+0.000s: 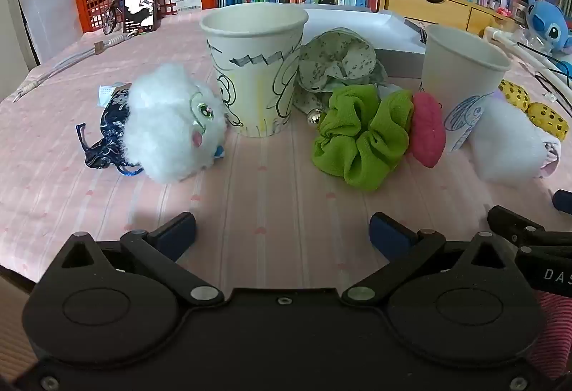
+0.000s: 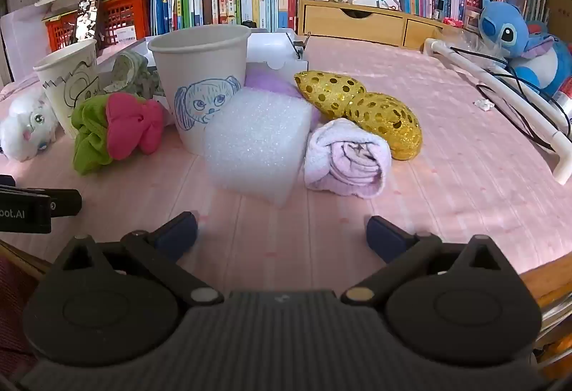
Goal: Organize soft objects
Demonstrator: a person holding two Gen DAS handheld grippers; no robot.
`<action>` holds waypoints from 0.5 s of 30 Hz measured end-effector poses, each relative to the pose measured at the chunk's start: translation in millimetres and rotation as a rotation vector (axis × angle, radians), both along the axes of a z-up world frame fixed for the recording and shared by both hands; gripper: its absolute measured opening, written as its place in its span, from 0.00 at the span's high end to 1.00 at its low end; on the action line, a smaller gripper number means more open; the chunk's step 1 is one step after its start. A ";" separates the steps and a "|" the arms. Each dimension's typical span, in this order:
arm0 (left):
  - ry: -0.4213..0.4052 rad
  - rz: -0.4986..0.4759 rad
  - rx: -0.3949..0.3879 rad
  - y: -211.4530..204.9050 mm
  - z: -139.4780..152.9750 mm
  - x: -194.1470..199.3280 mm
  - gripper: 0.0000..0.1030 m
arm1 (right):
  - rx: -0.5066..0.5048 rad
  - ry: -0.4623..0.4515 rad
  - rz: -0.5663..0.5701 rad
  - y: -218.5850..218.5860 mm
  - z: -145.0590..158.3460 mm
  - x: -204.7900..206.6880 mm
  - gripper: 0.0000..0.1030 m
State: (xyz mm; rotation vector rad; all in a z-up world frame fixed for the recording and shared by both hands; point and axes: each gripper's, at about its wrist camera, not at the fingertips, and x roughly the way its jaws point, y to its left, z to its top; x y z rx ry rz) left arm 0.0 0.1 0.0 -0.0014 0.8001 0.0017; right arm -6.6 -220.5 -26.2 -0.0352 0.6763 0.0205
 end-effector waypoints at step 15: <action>0.003 -0.001 0.003 -0.2 0.0 0.1 0.00 | -0.002 0.005 0.000 0.4 0.2 1.1 0.00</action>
